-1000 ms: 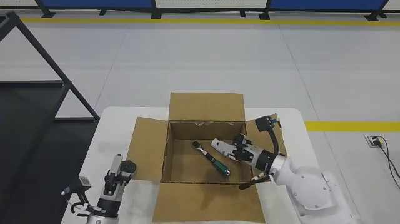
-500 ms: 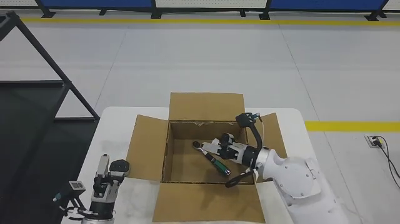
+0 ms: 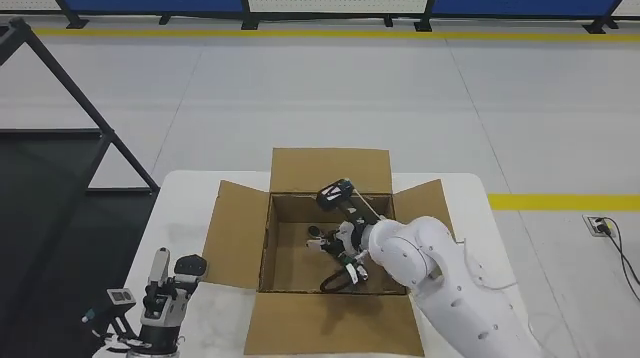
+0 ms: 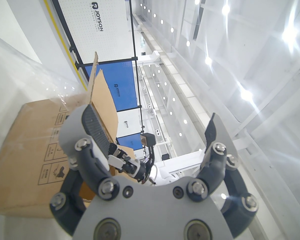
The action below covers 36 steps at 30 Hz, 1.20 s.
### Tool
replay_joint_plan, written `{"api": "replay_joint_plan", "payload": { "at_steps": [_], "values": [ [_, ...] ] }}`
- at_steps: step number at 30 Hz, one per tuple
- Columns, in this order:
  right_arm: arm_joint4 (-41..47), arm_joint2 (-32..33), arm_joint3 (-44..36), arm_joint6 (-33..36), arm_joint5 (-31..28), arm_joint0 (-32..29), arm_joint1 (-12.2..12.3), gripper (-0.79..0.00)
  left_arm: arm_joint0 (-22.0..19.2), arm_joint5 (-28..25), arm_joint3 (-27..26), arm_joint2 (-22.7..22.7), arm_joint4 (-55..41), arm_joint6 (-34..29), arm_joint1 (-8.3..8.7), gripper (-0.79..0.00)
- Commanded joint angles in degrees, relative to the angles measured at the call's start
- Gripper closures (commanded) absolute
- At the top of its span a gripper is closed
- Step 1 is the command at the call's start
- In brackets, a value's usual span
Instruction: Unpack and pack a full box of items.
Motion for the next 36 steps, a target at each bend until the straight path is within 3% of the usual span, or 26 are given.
{"api": "replay_joint_plan", "payload": {
  "at_steps": [1,9,22,27,36],
  "values": [
    [-2.44,-2.22,3.4,2.29,0.14,3.02,-0.64,-0.785,0.62,-0.52,-0.04,-0.61,-0.54,-0.48,0.04,-0.785],
    [-2.46,-7.52,14.37,7.09,-1.72,10.62,-3.56,-0.785,1.85,-1.64,-0.12,-1.57,-2.26,-1.31,0.05,-0.785],
    [-2.48,-7.76,14.79,5.89,-3.98,9.75,-3.55,-0.785,1.92,-1.66,-0.19,-1.44,-2.09,-1.39,0.04,-0.785],
    [-0.54,-7.99,20.26,6.47,-8.35,10.73,-4.1,-0.785,1.92,-1.66,-0.19,-1.44,-2.09,-1.39,0.04,-0.785],
    [-0.78,-10.36,29.0,5.22,-10.69,13.8,-6.11,-0.785,1.92,-1.66,-0.19,-1.44,-2.09,-1.39,0.04,-0.785]
  ]
}}
